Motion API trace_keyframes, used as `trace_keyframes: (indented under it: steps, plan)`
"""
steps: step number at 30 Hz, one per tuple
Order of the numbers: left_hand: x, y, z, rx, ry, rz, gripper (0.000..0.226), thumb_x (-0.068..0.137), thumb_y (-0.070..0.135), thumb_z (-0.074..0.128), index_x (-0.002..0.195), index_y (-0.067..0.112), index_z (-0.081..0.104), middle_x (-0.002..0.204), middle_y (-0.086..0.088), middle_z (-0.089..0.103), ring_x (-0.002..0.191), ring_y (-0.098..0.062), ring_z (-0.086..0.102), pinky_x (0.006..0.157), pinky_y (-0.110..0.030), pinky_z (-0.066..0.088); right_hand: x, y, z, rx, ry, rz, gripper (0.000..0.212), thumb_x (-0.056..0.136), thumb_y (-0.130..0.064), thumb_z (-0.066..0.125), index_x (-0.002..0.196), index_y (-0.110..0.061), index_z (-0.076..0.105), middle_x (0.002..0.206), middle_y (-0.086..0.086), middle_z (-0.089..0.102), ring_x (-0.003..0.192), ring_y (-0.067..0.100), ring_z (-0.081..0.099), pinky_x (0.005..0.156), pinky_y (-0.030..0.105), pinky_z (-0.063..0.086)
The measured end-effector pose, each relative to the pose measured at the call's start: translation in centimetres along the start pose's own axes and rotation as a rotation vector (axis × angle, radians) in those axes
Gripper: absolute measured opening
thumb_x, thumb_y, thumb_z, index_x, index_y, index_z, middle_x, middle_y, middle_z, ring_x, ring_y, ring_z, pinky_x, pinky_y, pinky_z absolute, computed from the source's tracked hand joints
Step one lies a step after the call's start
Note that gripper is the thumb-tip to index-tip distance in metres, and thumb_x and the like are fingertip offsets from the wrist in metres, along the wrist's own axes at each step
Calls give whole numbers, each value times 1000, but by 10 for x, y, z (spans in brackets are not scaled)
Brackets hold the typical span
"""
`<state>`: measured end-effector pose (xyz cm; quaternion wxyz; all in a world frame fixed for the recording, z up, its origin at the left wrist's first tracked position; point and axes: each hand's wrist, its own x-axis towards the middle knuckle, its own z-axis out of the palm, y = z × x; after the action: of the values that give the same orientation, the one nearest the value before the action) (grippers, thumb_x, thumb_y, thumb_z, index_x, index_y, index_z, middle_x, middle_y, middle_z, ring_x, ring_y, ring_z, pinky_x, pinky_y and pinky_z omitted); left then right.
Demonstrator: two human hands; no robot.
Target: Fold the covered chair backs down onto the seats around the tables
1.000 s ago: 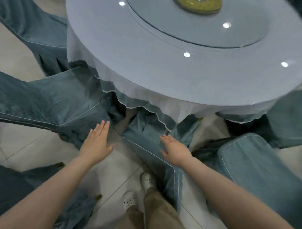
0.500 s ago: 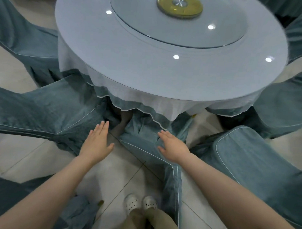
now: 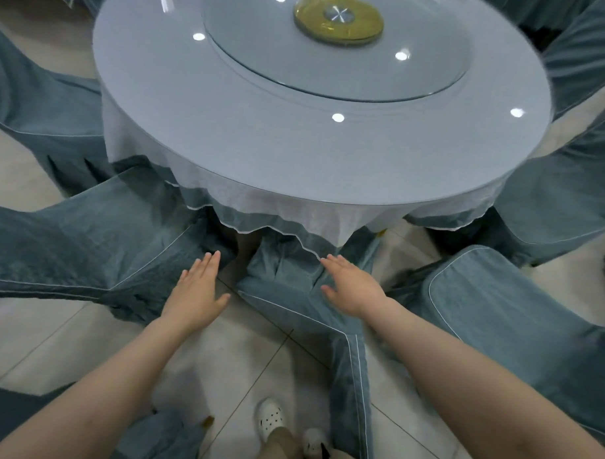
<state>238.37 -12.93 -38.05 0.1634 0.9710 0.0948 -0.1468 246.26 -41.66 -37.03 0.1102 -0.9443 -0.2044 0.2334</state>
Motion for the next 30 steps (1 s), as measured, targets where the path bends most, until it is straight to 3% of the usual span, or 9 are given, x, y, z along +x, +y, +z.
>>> trace_keyframes:
  steps: [20, 30]
  plan:
    - [15, 57, -3, -3, -47, 147, 86, 90, 36, 56, 151, 19, -3, 159, -4, 3, 146, -22, 7, 117, -38, 8, -33, 19, -28, -14, 21, 17, 63, 97, -33, 46, 151, -17, 17, 159, 2, 16, 146, 18, 13, 116, 34, 16]
    - [4, 116, 4, 3, 16, 44, 86, 91, 37, 54, 151, 19, -5, 159, -4, 2, 146, -19, 7, 118, -36, 8, -29, 82, -46, -57, 2, -105, 63, 97, -33, 46, 151, -17, 18, 159, 0, 17, 146, 17, 12, 117, 34, 15]
